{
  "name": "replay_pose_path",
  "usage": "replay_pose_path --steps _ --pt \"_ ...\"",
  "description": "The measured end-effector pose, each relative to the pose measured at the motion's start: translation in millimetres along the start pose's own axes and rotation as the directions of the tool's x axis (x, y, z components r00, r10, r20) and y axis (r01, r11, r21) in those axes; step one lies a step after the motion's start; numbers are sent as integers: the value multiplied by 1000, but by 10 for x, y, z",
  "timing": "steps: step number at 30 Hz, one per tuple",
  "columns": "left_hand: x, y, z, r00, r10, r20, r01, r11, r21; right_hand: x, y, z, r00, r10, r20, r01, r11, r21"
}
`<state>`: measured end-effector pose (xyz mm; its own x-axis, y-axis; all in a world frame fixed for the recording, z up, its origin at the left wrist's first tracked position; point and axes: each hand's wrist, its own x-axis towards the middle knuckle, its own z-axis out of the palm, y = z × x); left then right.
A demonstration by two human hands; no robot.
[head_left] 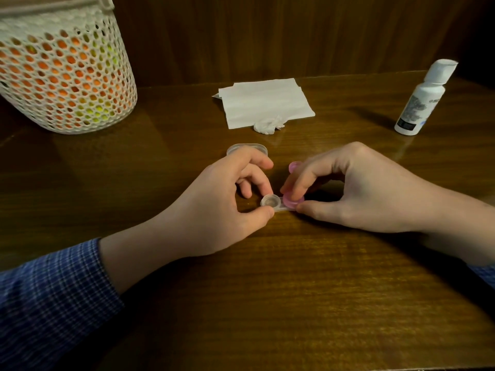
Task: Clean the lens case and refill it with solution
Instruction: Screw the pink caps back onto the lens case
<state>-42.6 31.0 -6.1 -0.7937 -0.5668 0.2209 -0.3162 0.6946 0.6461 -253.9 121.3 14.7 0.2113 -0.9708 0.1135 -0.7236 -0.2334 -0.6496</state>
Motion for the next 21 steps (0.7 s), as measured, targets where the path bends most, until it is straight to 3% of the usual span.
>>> replay_pose_path --steps 21 --pt "5 -6 4 1000 -15 4 15 1000 -9 19 -20 63 998 -5 -63 3 1000 -31"
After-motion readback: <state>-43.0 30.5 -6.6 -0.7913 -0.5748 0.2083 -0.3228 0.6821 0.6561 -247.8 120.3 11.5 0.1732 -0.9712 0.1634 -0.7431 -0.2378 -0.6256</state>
